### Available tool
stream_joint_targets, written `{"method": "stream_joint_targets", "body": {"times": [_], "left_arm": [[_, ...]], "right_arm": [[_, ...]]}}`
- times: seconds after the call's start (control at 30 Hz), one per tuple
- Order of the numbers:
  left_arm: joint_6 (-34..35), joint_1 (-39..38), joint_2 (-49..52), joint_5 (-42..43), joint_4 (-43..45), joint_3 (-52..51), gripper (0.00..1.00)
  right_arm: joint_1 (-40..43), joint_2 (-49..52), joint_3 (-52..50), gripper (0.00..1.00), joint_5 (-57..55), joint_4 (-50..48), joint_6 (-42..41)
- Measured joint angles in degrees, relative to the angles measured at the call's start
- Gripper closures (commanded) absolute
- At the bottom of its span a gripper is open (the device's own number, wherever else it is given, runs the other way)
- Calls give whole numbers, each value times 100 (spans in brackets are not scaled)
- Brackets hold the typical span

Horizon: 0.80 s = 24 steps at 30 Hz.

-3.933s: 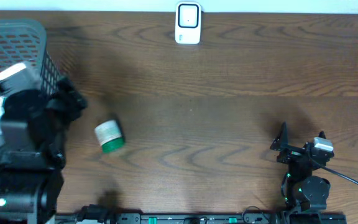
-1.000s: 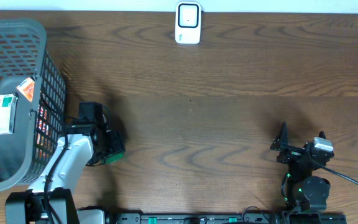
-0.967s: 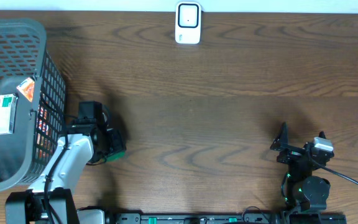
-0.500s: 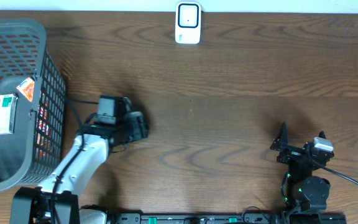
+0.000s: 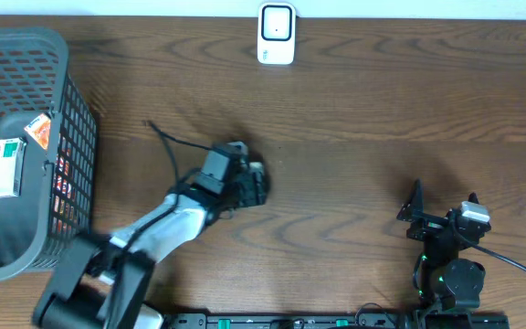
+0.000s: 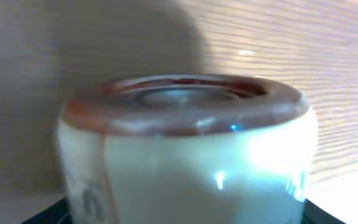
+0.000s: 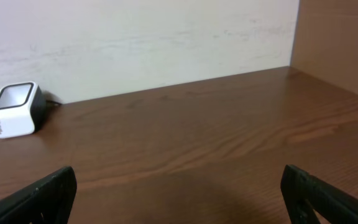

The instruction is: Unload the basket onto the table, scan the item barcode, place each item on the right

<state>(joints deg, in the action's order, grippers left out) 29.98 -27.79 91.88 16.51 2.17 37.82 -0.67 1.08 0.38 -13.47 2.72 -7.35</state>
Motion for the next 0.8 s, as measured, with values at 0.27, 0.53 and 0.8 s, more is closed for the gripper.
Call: {"method": "stream_joint_targets", "body": {"times": [0.27, 0.53, 0.8], "left_arm": [[205, -280, 474, 28, 457, 313, 28], [264, -280, 450, 94, 350, 389, 10], [-17, -280, -142, -118, -730, 380, 8]], "right_arm": [[0, 0, 0, 1, 0, 0, 0], [0, 0, 0, 1, 2, 0, 0], [0, 0, 0, 1, 0, 0, 0]]}}
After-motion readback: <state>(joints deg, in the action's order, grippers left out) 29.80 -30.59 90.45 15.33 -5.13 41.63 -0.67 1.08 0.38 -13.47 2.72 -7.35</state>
